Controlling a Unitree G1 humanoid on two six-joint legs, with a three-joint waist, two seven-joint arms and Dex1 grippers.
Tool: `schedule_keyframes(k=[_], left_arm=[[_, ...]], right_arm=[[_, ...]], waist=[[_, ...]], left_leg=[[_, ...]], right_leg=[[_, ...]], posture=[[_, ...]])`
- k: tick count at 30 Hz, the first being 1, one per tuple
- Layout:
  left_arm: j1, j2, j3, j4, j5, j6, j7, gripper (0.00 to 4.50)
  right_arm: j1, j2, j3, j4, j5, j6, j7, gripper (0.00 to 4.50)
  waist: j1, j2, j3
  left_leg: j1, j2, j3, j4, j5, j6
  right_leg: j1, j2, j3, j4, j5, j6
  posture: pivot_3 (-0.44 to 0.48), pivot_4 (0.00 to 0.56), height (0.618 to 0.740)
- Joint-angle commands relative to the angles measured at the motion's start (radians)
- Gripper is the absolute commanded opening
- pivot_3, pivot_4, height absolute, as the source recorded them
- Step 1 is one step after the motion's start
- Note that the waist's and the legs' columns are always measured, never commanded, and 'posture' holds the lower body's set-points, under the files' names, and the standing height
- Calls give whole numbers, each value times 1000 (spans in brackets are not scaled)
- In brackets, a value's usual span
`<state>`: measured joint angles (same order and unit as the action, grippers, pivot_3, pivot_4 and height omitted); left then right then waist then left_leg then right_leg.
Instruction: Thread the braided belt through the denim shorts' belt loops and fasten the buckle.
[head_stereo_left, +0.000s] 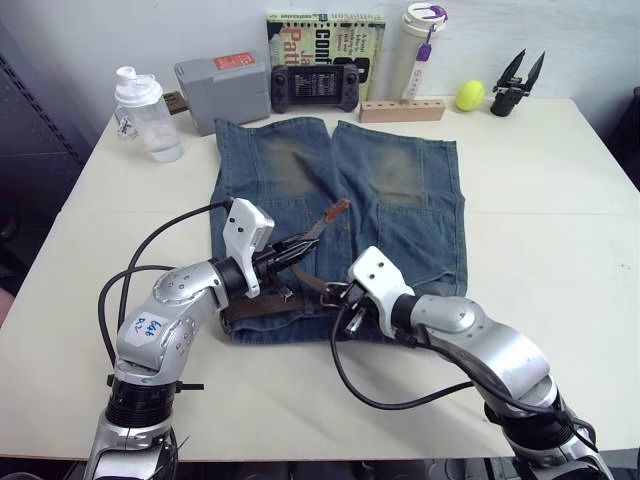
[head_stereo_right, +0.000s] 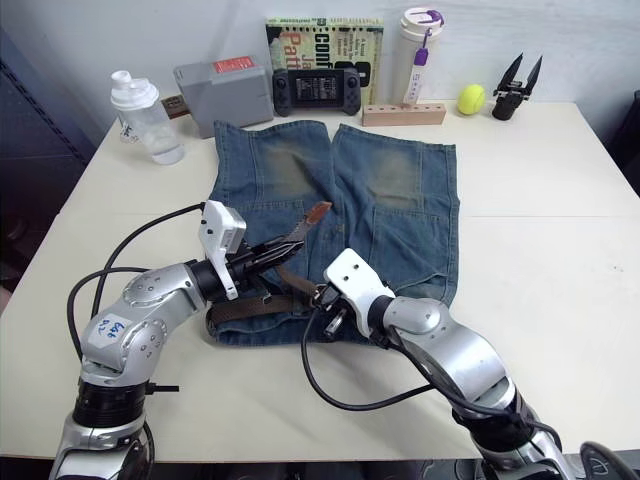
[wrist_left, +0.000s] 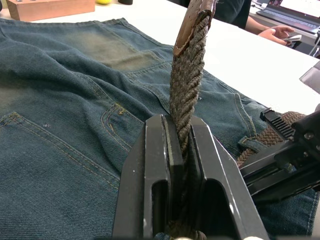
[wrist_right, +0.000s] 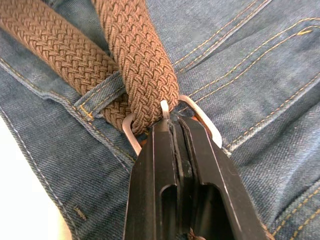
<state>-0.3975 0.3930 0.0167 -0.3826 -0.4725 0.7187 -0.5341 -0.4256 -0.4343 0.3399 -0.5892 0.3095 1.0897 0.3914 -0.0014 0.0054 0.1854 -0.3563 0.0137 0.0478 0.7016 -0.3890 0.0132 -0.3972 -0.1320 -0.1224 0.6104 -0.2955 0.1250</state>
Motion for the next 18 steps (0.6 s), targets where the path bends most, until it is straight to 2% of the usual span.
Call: schedule_keyframes(k=[1,18], left_arm=[[5,3,-4,-57,-11,-21,-4,0],[8,0,-11,-53,-7,-32,3,0]], right_arm=[[-34,4,16,55,-9,-18,23,23],[-225,-72,63,204,20,-32,249,23]], waist=[[0,0,0],[-1,0,0]], left_leg=[[0,0,0,0,0,0],[0,0,0,0,0,0]], right_leg=[[0,0,0,0,0,0],[0,0,0,0,0,0]], posture=[[0,150,731],[0,150,731]])
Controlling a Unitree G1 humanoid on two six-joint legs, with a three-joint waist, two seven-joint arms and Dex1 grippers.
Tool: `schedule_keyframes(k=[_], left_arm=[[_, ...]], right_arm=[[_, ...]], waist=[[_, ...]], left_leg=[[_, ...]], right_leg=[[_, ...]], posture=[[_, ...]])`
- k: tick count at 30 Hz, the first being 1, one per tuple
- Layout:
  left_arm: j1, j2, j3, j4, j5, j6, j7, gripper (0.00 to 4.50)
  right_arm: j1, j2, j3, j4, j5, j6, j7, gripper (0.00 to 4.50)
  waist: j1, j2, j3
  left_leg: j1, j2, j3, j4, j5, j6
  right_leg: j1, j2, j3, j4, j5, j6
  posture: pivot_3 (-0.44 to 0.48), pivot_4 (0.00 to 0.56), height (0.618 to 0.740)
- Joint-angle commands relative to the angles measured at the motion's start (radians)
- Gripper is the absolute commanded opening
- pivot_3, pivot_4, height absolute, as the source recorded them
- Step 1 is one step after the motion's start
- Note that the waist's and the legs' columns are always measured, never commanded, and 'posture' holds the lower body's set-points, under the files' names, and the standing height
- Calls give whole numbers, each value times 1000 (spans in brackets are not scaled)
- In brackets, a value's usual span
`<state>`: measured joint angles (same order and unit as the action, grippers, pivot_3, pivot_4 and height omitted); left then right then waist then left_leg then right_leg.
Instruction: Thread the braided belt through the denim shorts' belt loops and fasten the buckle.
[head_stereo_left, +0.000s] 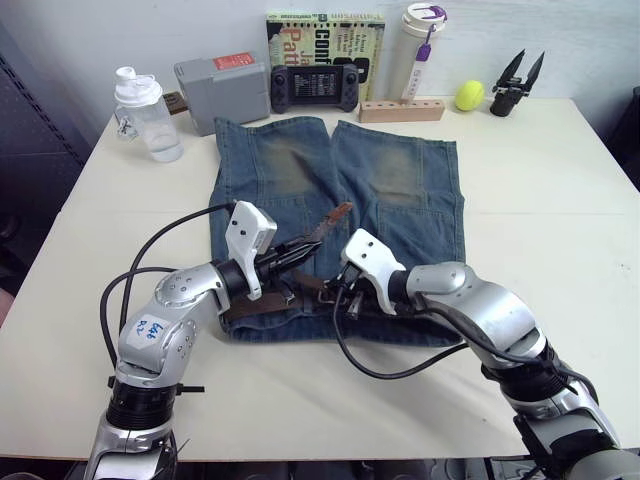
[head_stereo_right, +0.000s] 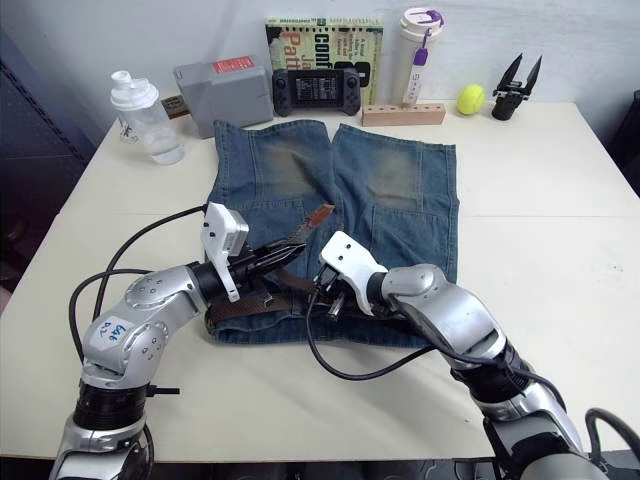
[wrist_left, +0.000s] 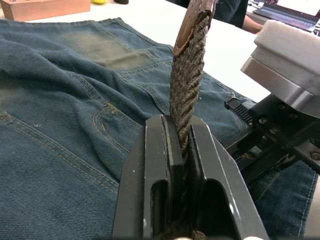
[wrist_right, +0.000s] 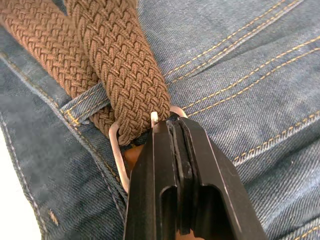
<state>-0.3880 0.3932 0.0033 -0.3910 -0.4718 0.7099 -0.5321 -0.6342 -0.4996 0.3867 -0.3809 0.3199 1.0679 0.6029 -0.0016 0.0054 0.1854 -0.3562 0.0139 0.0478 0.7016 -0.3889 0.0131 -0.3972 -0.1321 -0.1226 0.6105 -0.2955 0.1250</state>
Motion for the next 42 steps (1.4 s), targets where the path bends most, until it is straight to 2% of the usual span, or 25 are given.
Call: schedule_keyframes(k=[1,12,19,24,31,37,42], left_arm=[[-1,0,2,-44,-7,-24,1,0],[-1,-4,-4,-41,-4,-29,5,0],[-21,-3,-12,-26,-1,-31,-1,0],[-26,1,-14,-20,1,-34,-4,0],[-16,5,-16,-26,-3,-34,-9,0],[9,13,-4,-33,-8,-38,-17,0],[19,16,-3,-45,-13,-35,-18,0]], right_arm=[[-18,-10,23,-6,10,-8,47,23],[-5,-31,122,20,-43,-27,88,23],[-10,-69,278,12,-161,-88,116,23],[-2,-81,328,-8,-221,-104,126,23],[-9,-49,209,-1,-185,-88,153,23],[-53,-61,69,30,-101,-89,237,23],[-85,-82,38,87,-64,-132,321,23]], waist=[[-1,0,0],[0,0,0],[-2,0,-1],[-2,-2,-3],[-1,-2,-3],[1,-2,-3],[1,-2,-3]], left_leg=[[0,0,0,0,0,0],[0,0,0,0,0,0],[1,0,0,-1,0,0],[3,0,0,-1,0,0],[3,0,-1,-1,0,0],[2,0,-1,-1,0,0],[1,0,-2,-1,0,0]], right_leg=[[0,0,0,0,0,0],[0,0,0,0,0,0],[1,0,0,0,0,0],[3,0,0,0,0,0],[3,0,-1,-1,0,0],[3,0,-1,-2,0,0],[3,0,-2,-3,0,0]], posture=[[0,150,731],[0,150,731],[0,150,731],[0,150,731],[0,150,731],[0,150,731],[0,150,731]])
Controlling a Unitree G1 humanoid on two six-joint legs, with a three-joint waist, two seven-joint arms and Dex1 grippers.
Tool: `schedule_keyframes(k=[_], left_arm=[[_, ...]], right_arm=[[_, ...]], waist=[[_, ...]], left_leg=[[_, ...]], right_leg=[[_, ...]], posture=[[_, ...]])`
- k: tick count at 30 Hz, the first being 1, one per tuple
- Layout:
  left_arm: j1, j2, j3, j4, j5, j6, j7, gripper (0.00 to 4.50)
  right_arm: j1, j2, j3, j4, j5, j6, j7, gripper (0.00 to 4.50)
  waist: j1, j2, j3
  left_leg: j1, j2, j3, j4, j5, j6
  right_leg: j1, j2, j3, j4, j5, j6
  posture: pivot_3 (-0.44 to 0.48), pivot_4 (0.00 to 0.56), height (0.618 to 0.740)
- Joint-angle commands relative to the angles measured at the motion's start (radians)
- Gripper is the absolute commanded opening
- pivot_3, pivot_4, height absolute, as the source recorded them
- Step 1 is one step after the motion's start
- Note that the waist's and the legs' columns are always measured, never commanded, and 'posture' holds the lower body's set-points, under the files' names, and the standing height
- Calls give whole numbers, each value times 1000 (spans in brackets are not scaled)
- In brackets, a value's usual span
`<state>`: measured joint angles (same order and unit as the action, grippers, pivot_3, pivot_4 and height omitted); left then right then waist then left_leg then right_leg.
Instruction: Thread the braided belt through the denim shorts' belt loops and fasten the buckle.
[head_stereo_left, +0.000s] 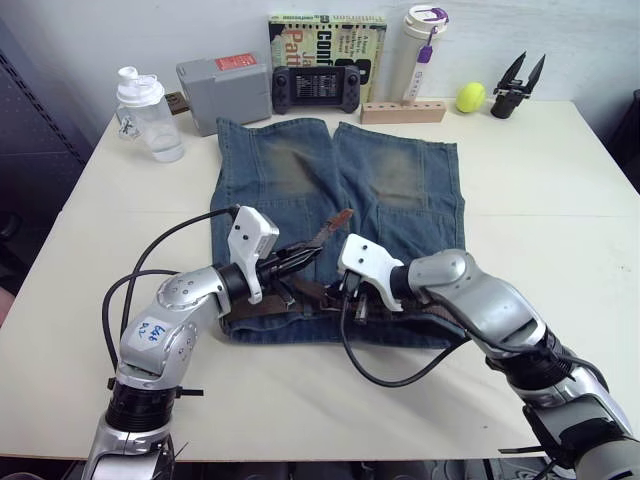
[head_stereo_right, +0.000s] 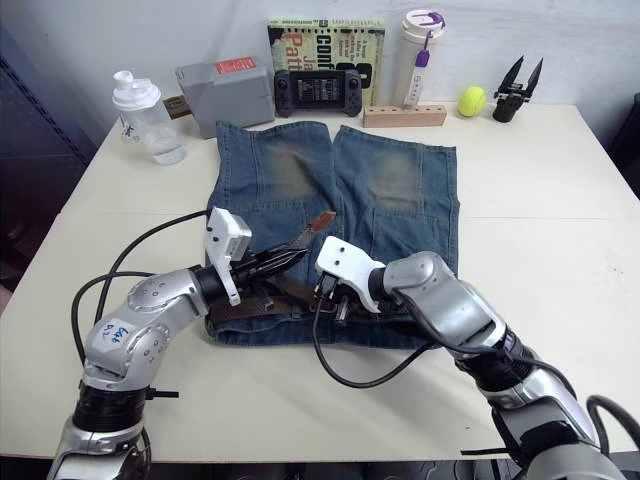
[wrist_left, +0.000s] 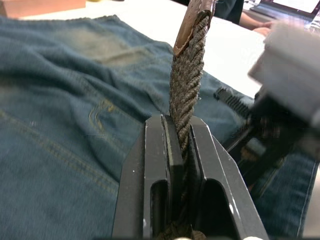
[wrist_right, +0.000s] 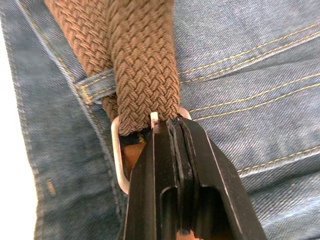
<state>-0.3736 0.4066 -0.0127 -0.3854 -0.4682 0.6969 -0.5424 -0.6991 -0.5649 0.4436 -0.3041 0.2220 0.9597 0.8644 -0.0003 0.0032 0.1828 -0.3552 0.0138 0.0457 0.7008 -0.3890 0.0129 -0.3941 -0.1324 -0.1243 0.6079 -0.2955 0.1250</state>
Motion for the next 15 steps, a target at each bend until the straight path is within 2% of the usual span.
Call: schedule_keyframes(k=[1,15], left_arm=[[6,3,13,-53,-17,-21,-7,0],[16,0,18,-79,-15,-13,15,0]], right_arm=[[-26,-21,-17,23,35,-32,74,23],[-48,1,60,108,-20,-116,127,23]], waist=[[-1,0,0],[-1,0,0]], left_leg=[[0,0,0,0,0,0],[0,0,0,0,0,0]], right_leg=[[0,0,0,0,0,0],[0,0,0,0,0,0]], posture=[[0,150,731],[0,150,731]])
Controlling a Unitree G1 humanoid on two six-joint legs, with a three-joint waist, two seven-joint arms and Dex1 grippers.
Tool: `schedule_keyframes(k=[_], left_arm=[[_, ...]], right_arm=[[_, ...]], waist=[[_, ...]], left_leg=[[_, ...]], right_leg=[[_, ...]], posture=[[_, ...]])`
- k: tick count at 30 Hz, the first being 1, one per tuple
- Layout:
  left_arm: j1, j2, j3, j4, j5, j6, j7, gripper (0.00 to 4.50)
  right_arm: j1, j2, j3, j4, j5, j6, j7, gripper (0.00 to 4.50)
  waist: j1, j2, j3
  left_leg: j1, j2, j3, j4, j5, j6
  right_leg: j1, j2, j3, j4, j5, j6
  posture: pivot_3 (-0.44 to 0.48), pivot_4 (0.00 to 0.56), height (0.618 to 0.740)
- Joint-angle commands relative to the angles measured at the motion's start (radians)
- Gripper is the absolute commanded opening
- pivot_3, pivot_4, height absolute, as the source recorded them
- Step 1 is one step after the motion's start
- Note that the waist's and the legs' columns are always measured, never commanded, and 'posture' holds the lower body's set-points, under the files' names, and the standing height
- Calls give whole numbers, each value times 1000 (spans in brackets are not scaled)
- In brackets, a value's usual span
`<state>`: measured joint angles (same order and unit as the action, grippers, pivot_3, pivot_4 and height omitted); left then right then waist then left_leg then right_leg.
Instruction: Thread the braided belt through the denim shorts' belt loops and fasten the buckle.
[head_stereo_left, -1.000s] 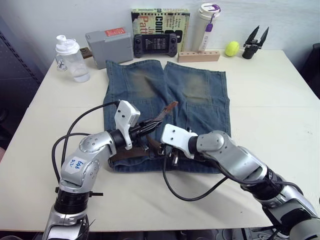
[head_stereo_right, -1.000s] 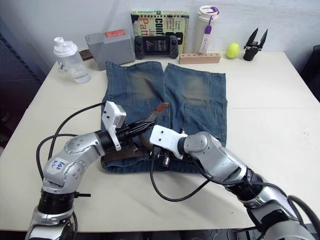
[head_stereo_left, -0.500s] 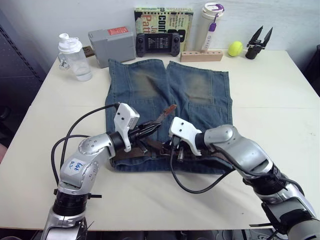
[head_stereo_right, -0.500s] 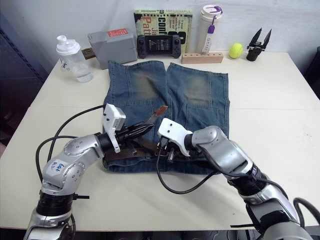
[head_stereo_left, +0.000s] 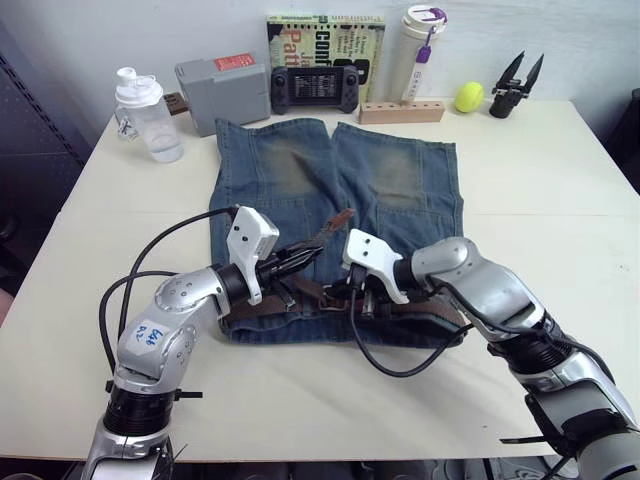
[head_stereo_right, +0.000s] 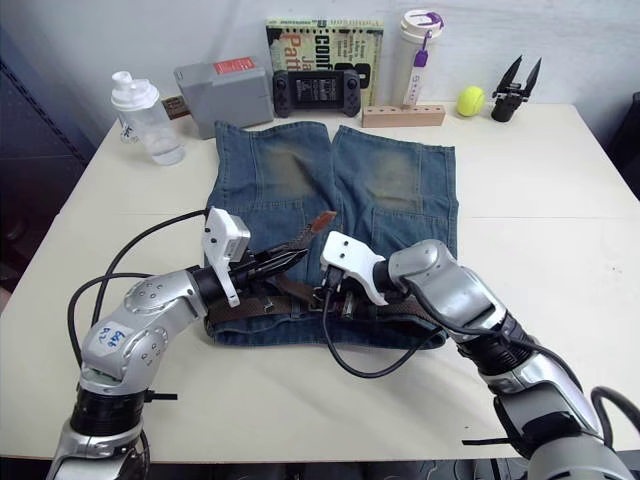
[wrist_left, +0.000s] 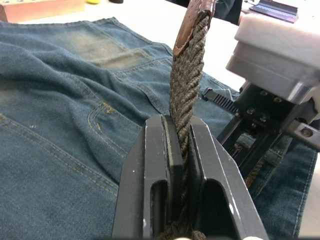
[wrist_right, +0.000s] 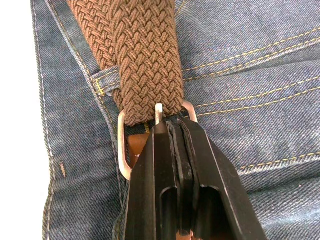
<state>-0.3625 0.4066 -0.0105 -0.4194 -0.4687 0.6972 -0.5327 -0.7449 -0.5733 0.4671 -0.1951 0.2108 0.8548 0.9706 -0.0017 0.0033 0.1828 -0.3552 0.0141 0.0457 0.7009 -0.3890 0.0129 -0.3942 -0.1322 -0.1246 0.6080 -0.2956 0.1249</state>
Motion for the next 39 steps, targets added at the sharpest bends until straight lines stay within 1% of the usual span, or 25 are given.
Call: schedule_keyframes(k=[1,5,11,16,22,25,29,33,37,39], left_arm=[[5,0,15,-45,-14,-13,6,0],[4,1,12,-45,-13,-16,7,0],[-41,9,-3,-9,-5,-36,-26,0],[-107,33,-25,41,2,-56,-93,0],[-183,61,-54,132,20,-98,-179,0],[-212,66,-71,171,34,-126,-213,0],[-211,67,-69,170,28,-129,-229,0],[-147,84,-51,129,21,-115,-228,0],[-73,95,-12,67,13,-89,-187,0],[-59,94,-4,52,11,-80,-176,0]], right_arm=[[-2,9,39,0,-11,-13,24,23],[0,4,48,-2,-21,-23,38,23],[13,-26,138,-11,-68,-35,90,23],[18,-17,219,-15,-101,-36,135,23],[3,-12,321,52,-209,-100,173,23],[6,6,306,69,-230,-114,170,23],[-1,30,235,85,-245,-117,131,23],[5,15,150,12,-218,-62,117,23],[11,11,46,-74,-171,19,90,23],[11,8,31,-93,-162,39,84,23]], waist=[[0,0,0],[0,0,0],[0,0,0],[0,0,0],[-3,-1,-1],[-3,-3,-6],[-6,-3,-7],[-5,-3,-7],[1,-3,-7],[5,-3,-6]], left_leg=[[0,0,0,0,0,0],[0,0,0,0,0,0],[0,0,0,0,0,0],[0,0,0,0,0,0],[2,0,0,-1,0,0],[3,0,0,-1,0,0],[3,0,0,-1,0,0],[3,1,0,-1,0,0],[1,0,-1,-1,0,0],[0,0,-3,1,0,0]], right_leg=[[0,0,0,0,0,0],[0,0,0,0,0,0],[0,0,0,0,0,0],[0,0,-1,0,0,0],[1,1,-1,0,0,0],[2,1,-1,0,0,0],[2,1,-1,0,0,0],[2,1,-1,0,0,0],[1,0,-1,0,0,0],[1,0,-2,0,0,0]], posture=[[0,150,731],[0,150,731],[0,150,731],[0,150,731],[0,150,731],[0,150,731],[0,150,731],[0,150,731],[0,150,731],[0,150,731]])
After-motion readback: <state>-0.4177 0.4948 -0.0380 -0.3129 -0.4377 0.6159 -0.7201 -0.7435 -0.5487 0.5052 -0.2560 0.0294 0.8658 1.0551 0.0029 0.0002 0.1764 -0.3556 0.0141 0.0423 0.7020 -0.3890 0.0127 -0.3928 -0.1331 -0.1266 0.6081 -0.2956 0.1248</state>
